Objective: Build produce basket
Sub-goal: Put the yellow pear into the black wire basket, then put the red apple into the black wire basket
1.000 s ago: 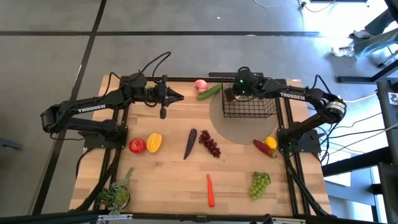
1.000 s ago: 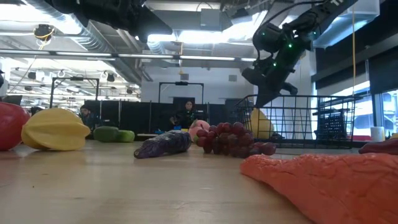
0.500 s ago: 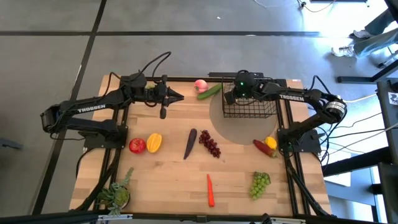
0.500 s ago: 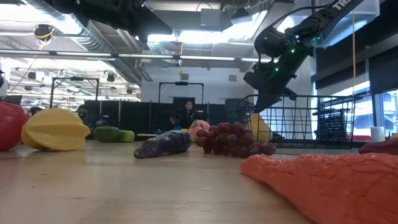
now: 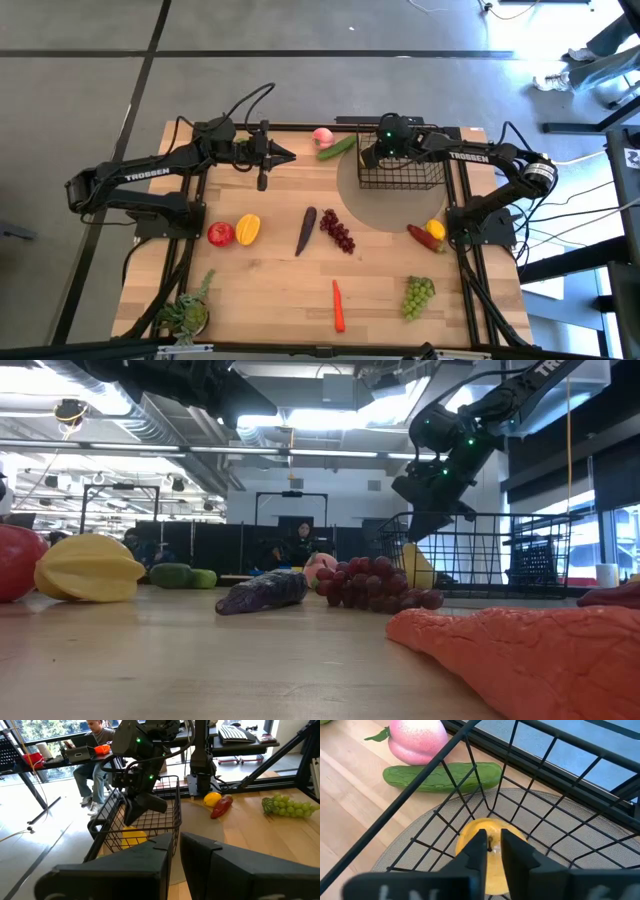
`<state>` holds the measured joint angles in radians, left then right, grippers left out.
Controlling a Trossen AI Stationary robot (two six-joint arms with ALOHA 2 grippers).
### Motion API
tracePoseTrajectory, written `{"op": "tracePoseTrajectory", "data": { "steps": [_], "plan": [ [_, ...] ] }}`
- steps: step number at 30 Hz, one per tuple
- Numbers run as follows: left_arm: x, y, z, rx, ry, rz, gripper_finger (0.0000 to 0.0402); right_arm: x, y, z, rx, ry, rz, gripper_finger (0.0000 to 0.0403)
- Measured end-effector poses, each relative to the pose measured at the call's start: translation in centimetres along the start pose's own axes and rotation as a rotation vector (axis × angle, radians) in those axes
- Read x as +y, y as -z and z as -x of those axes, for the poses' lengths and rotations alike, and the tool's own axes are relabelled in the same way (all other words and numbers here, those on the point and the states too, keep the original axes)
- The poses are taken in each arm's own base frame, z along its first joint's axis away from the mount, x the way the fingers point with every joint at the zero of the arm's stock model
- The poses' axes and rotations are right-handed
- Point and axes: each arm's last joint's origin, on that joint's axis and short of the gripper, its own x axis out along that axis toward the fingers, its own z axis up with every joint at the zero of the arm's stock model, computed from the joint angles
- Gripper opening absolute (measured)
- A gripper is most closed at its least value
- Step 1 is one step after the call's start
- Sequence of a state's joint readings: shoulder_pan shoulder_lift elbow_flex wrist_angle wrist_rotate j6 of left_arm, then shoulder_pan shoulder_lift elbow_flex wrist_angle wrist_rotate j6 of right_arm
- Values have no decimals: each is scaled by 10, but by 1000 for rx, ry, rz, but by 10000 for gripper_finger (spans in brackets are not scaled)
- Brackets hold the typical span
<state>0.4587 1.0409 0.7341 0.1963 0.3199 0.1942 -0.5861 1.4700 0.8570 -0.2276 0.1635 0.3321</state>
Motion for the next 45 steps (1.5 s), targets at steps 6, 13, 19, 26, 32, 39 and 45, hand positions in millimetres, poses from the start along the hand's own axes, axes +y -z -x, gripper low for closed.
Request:
{"op": "tracePoseTrajectory", "data": {
  "steps": [6, 13, 19, 26, 32, 39, 45],
  "plan": [
    [0, 0, 0, 0, 0, 0, 28, 0, 0, 0, -3, 10, 0, 103],
    [0, 0, 0, 1, 0, 0, 27, -1, 0, 0, -9, 25, 1, 111],
    [0, 0, 0, 1, 0, 0, 27, 2, -1, 6, -24, 14, 6, 112],
    [0, 0, 0, 3, 0, 2, 27, 2, -9, 27, -103, 3, -6, 112],
    [-1, 5, 0, 55, 7, 29, 27, 3, -16, 54, -191, -37, 26, 112],
    [0, -9, 11, 32, -75, 47, 28, 27, -13, 103, -337, -198, 282, 112],
    [5, -44, 26, 205, -157, 41, 27, 54, -10, 136, -529, -333, 459, 112]
  ]
}}
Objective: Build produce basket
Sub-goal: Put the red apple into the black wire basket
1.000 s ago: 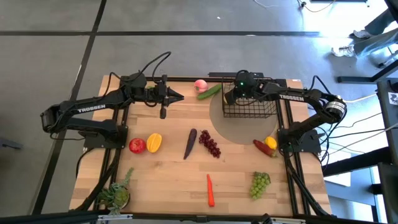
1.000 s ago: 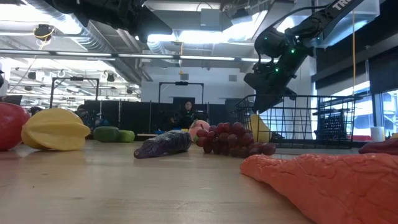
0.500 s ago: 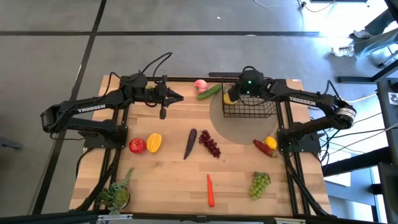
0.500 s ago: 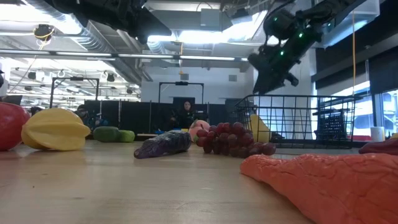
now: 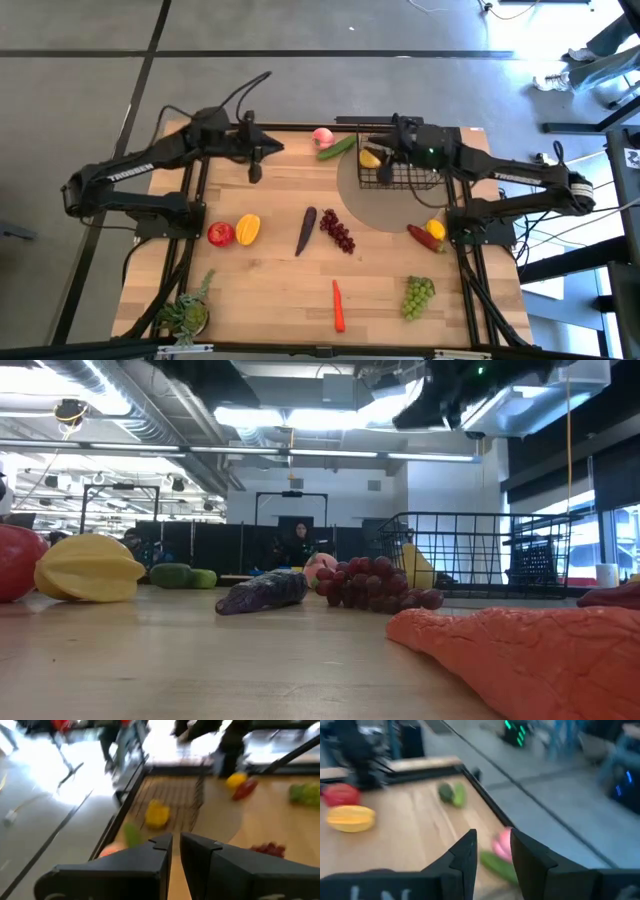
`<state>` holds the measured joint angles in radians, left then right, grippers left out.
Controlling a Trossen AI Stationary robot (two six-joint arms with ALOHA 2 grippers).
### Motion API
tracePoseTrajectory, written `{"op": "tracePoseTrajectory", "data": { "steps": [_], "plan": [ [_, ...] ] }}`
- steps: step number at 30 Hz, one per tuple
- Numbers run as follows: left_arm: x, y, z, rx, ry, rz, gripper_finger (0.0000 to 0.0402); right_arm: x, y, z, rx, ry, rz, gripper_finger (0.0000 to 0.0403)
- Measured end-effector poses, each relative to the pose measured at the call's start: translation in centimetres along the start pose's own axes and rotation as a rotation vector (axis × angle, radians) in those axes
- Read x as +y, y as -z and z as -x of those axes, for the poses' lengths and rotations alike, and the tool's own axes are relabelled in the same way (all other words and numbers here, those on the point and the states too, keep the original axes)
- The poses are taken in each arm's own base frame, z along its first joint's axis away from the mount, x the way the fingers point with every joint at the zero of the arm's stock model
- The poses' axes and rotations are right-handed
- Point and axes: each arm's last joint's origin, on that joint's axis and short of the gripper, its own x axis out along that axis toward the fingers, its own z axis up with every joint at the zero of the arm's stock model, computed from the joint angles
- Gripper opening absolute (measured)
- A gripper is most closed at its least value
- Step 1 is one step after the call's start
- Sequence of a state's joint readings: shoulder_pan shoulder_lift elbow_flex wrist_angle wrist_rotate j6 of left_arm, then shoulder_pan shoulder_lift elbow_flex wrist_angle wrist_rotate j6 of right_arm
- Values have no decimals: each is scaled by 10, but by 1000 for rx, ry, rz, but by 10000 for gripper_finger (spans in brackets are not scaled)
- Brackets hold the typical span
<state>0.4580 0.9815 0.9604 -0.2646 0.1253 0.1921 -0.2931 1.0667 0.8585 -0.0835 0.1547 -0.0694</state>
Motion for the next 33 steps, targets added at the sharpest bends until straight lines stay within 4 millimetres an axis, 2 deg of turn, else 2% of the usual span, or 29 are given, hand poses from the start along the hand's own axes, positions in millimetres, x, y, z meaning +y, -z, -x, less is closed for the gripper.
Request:
{"op": "tracePoseTrajectory", "data": {
  "steps": [4, 8, 14, 21, 25, 33],
  "plan": [
    [4, -15, 10, 180, -61, 38, 28, 15, -10, 4, -105, -55, 96, 112],
    [4, -20, 22, 312, -84, 215, 28, 23, -18, 7, -189, -80, 140, 112],
    [-4, -10, 38, 532, -130, 503, 28, 28, -21, 8, -225, -132, 149, 112],
    [-21, 13, 59, 893, -214, 868, 27, 34, -21, 10, -266, -342, 222, 112],
    [-31, 18, 68, 1016, -243, 903, 27, 36, -21, 11, -277, -419, 219, 112],
    [-44, 17, 74, 1037, -150, 798, 28, 36, -21, 11, -262, -428, 145, 112]
  ]
}}
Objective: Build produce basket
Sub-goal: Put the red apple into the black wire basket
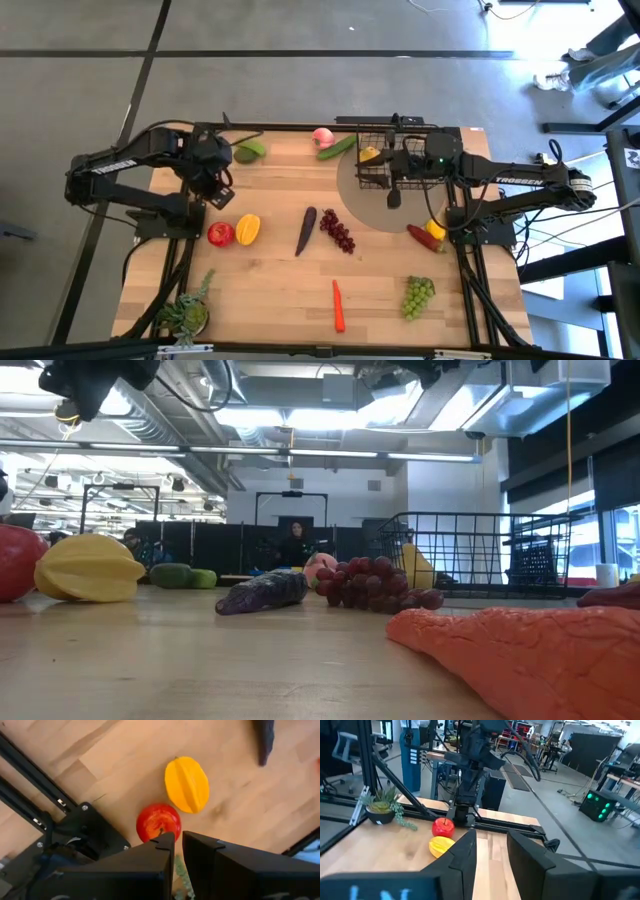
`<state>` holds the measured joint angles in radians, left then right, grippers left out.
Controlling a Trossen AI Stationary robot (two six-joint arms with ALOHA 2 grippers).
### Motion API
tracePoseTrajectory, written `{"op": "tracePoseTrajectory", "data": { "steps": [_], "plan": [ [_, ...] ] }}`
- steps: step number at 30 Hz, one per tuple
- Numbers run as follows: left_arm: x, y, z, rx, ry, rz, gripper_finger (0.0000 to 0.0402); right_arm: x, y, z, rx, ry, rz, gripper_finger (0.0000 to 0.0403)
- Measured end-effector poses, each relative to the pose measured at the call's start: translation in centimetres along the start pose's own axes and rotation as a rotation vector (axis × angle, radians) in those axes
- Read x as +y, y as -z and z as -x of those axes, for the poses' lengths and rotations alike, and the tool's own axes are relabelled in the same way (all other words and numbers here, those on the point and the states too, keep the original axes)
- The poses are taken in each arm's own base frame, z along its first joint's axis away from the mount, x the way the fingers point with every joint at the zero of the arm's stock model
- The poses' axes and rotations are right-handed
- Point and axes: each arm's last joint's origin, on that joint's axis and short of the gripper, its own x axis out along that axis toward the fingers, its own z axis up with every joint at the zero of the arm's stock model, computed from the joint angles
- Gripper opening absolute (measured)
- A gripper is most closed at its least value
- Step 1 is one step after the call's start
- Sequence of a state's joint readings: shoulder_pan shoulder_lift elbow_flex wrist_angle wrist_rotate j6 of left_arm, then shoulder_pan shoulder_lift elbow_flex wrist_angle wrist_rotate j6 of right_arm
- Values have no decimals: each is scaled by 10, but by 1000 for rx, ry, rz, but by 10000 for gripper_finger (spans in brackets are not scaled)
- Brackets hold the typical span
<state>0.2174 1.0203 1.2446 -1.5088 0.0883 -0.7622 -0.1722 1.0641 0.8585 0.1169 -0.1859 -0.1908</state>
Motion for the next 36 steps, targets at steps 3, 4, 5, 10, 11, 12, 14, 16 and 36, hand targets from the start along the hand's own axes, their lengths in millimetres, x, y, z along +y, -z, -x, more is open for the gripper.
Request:
{"op": "tracePoseTrajectory", "data": {
  "steps": [3, 4, 5, 10, 11, 12, 14, 16, 36],
  "plan": [
    [-2, 2, 0, 0, -6, -28, 27, 0, 0, 0, -1, 0, -3, 112],
    [-3, 3, 0, 5, -3, -29, 26, 0, 0, 0, -2, 1, -3, 112],
    [-3, 3, 0, 9, 0, -22, 23, 0, -1, 0, -6, 1, -3, 112],
    [-5, 6, -1, 47, 26, -37, 5, 0, -1, 0, -9, 2, -4, 112],
    [-5, 6, -1, 50, 33, -41, 9, 0, -1, 0, -11, 2, -2, 112],
    [-6, 7, -1, 52, 37, -45, 14, 0, -1, 0, -12, 2, -1, 112],
    [-7, 8, -1, 59, 43, -60, 26, 0, -1, 0, -12, 2, 0, 112],
    [-8, 9, -1, 82, 64, -82, 38, 0, -1, 0, -13, 2, 0, 112],
    [-3, 30, -86, 296, -54, 178, 108, 0, -1, 0, -13, 0, -28, 112]
  ]
}}
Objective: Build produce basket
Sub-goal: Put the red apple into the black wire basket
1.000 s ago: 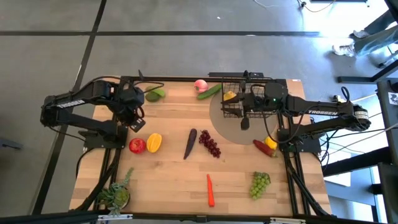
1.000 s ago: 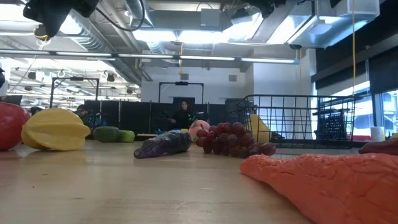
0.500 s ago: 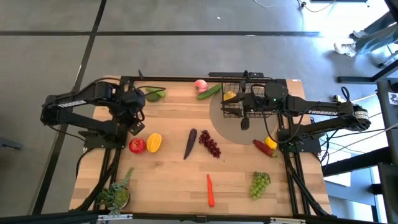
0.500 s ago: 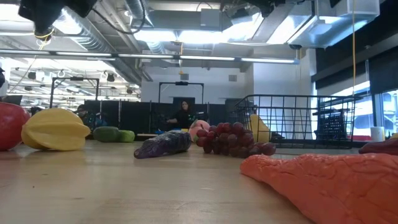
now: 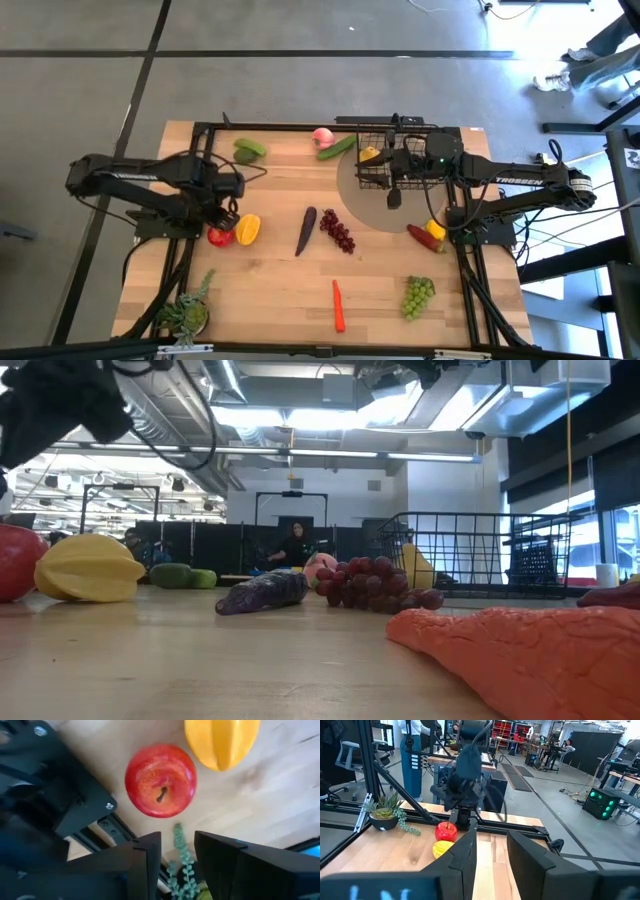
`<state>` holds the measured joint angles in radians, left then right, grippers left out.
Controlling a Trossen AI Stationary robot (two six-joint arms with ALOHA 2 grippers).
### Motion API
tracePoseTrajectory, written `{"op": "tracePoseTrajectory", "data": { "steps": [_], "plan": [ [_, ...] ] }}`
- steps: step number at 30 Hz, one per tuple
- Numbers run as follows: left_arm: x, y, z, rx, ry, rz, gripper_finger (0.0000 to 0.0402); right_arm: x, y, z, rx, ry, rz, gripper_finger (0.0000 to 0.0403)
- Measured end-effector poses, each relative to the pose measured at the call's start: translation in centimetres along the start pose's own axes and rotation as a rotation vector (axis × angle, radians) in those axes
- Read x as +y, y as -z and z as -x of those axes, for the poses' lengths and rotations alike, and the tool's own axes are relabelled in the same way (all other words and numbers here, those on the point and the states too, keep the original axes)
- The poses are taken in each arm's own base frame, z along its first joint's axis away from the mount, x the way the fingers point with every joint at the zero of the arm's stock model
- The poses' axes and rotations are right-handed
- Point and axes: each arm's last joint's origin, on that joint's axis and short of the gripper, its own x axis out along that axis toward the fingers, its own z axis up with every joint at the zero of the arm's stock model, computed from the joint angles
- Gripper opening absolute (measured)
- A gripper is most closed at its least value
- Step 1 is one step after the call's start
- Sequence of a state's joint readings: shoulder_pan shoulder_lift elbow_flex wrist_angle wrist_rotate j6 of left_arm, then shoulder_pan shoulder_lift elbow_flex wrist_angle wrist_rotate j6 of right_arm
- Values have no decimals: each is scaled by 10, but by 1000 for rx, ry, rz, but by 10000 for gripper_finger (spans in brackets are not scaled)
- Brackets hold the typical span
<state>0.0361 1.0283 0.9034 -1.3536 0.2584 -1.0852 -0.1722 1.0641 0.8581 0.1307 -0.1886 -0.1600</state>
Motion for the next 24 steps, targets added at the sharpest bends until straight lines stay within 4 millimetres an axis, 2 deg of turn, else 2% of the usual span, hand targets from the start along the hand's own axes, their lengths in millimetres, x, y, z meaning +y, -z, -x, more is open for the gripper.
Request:
{"op": "tracePoseTrajectory", "data": {
  "steps": [5, 9, 17, 24],
  "plan": [
    [2, 1, -20, -6, -37, -24, 108, 0, 0, 0, 0, 0, -1, 112],
    [0, 0, -26, -50, -23, -47, 108, 0, 0, 0, 0, 1, -1, 112],
    [3, 3, -44, -31, -46, -50, 108, 0, 0, 0, 0, 2, -2, 112],
    [2, 3, -47, -77, -55, -50, 108, 0, 0, 0, 0, 3, -2, 112]
  ]
}}
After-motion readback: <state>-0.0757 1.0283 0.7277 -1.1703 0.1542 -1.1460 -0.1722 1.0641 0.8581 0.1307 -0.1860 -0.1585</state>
